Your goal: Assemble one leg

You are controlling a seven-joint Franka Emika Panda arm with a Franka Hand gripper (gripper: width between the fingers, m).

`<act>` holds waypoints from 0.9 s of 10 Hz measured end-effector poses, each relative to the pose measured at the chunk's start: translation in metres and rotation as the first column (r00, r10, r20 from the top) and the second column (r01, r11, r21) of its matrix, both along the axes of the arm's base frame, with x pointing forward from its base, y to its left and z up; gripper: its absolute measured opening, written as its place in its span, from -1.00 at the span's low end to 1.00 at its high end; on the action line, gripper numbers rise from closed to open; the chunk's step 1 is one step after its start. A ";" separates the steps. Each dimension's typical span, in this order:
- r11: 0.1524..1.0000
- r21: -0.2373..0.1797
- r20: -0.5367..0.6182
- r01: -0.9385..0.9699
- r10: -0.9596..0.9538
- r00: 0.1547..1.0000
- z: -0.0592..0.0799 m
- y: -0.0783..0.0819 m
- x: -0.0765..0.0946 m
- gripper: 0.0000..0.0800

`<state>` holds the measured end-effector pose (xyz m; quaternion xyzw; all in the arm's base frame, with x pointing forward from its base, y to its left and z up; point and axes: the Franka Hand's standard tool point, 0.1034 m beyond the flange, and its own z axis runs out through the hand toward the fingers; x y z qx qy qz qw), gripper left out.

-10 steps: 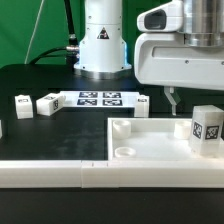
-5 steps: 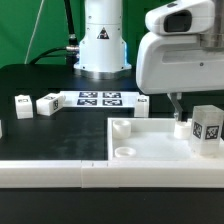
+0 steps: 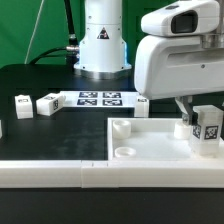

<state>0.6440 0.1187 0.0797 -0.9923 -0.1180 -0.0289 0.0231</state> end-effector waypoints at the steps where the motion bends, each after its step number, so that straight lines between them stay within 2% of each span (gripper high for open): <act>1: 1.000 0.000 0.000 0.000 0.000 1.000 0.000 0.000 0.000 -0.27; 4: 1.000 0.002 -0.001 0.015 -0.015 1.000 0.000 0.000 0.000 -0.27; 5: 0.973 0.035 -0.002 0.230 -0.230 0.973 -0.001 -0.002 0.001 -0.27; 7: 0.869 0.069 -0.021 0.490 -0.489 0.872 -0.002 -0.006 0.003 -0.27; 9: 0.720 0.073 -0.052 0.690 -0.688 0.724 -0.002 -0.009 0.003 -0.27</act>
Offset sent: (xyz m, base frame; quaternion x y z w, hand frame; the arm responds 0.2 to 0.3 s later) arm 0.0000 0.0000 0.0000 0.0000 0.0000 0.0000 1.0000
